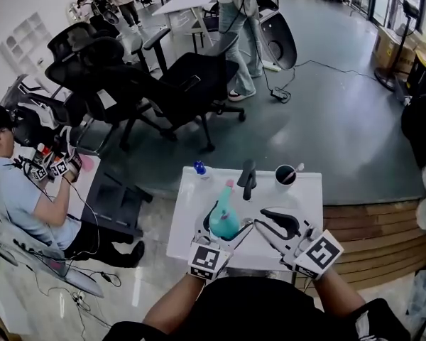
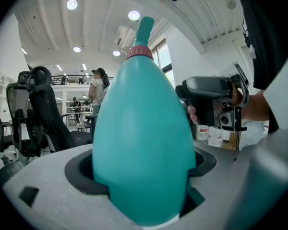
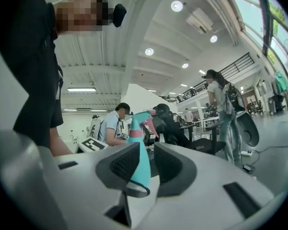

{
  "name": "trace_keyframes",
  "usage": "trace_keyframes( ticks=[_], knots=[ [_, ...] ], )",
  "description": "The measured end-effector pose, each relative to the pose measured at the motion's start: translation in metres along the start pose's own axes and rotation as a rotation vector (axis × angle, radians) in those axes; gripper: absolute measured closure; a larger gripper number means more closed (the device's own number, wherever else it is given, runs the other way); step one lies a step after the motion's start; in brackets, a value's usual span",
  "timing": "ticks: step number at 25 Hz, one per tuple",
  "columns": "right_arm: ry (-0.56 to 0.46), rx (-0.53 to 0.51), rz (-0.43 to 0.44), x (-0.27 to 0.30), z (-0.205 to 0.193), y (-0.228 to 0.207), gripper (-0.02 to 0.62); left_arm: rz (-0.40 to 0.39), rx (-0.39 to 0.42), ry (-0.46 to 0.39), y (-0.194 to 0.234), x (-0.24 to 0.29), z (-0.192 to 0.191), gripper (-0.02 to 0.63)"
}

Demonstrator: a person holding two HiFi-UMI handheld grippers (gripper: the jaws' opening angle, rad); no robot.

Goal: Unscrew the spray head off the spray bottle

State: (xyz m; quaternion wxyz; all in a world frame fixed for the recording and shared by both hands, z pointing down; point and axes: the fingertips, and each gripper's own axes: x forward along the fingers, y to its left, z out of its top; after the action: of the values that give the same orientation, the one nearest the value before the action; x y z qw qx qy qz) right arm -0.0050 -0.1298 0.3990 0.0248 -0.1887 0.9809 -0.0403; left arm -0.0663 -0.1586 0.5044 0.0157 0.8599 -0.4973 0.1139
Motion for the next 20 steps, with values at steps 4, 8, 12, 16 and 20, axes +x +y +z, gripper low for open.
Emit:
trace_keyframes(
  ticks=[4, 8, 12, 16, 20],
  knots=[
    [0.038, 0.02, 0.061, 0.034, 0.014, 0.024, 0.445, -0.04, 0.014, 0.005, 0.008, 0.001, 0.0, 0.132],
    [0.033, 0.028, 0.044, 0.06, 0.017, 0.025, 0.426, -0.065, 0.029, -0.002, 0.01, 0.002, 0.004, 0.132],
    [0.046, 0.06, 0.025, 0.072, 0.014, 0.029, 0.417, -0.085, 0.035, -0.011, 0.008, 0.002, 0.006, 0.132],
    [0.041, 0.04, 0.021, 0.081, 0.018, 0.035, 0.411, -0.1, 0.049, -0.013, 0.005, 0.001, 0.007, 0.132],
    [0.029, 0.016, -0.009, 0.085, 0.023, 0.037, 0.415, -0.112, 0.071, -0.008, -0.001, -0.002, 0.005, 0.132]
  ],
)
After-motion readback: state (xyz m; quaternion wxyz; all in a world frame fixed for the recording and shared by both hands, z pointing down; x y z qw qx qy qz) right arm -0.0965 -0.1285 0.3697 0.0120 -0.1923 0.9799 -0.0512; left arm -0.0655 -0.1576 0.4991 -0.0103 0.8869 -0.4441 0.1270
